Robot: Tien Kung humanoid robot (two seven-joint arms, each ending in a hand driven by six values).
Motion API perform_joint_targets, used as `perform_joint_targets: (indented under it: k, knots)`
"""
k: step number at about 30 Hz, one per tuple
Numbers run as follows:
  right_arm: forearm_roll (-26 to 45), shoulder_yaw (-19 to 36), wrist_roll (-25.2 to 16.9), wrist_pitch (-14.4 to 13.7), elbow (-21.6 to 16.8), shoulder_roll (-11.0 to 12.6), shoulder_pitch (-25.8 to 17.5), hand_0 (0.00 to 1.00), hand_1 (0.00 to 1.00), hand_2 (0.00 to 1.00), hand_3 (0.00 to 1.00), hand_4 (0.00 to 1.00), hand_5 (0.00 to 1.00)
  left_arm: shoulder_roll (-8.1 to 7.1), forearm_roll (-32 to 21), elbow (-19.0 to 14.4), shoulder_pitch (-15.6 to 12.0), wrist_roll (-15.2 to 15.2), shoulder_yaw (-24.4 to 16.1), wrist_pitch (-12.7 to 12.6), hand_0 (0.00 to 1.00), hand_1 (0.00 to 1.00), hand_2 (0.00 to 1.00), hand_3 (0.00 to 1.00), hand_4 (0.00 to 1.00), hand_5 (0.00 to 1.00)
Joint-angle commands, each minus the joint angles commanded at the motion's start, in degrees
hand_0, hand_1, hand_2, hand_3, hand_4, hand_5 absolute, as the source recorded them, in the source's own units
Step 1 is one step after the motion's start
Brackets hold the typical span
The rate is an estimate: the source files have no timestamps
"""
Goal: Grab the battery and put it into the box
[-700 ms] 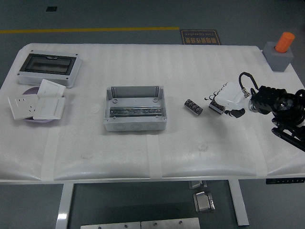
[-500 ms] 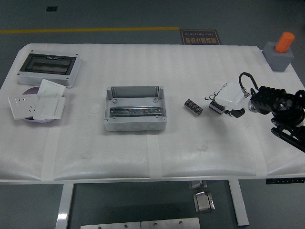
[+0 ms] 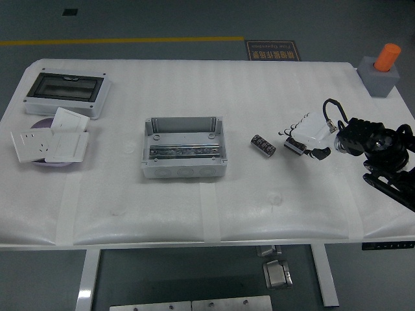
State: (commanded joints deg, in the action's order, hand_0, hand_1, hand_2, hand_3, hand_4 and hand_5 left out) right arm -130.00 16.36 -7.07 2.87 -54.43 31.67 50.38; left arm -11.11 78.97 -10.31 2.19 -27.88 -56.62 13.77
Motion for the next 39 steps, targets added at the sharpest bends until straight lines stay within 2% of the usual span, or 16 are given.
perform_joint_targets:
  k: [9, 22, 23, 28, 29, 39]
  knots:
    - [0.0, 0.5, -0.2, 0.0, 1.2, -0.4, -1.0, 0.753, 0.709, 0.852, 0.958, 0.584, 0.01, 0.14, -1.9, 0.0, 0.3, 1.0, 1.7, -0.1, 0.667, 0.694, 0.544, 0.616, 0.528, 0.441]
    - [0.4, -0.1, 0.7, -3.0, 1.1, -0.8, -1.0, 0.748, 0.708, 0.838, 0.924, 0.585, 0.014, 0.46, -3.5, 0.0, 0.3, 1.9, 2.8, -0.5, 0.664, 0.693, 0.535, 0.614, 0.511, 0.46]
    - [0.6, -0.2, 0.8, -3.2, 1.1, -0.9, -1.1, 0.74, 0.685, 0.754, 0.68, 0.512, 0.052, 0.48, -3.6, 0.0, 0.3, 1.9, 2.9, -0.5, 0.663, 0.691, 0.535, 0.614, 0.509, 0.467]
    - [0.8, -0.2, 0.7, -3.5, 1.2, -1.2, -1.5, 0.74, 0.685, 0.754, 0.68, 0.512, 0.052, 0.42, -4.1, 0.0, 0.4, 2.4, 3.3, -0.8, 0.663, 0.691, 0.535, 0.614, 0.509, 0.467]
    - [0.7, -0.2, 0.7, -3.5, 1.2, -1.2, -1.6, 0.703, 0.639, 0.63, 0.578, 0.318, 0.089, 0.4, -4.2, 0.0, 0.4, 2.5, 3.3, -0.8, 0.662, 0.692, 0.534, 0.614, 0.506, 0.474]
    - [1.0, 0.0, 0.6, -3.3, 1.7, -1.5, -1.9, 0.703, 0.632, 0.62, 0.569, 0.294, 0.075, 0.47, -4.2, 0.0, 0.3, 2.8, 3.2, -0.8, 0.661, 0.69, 0.533, 0.614, 0.498, 0.489]
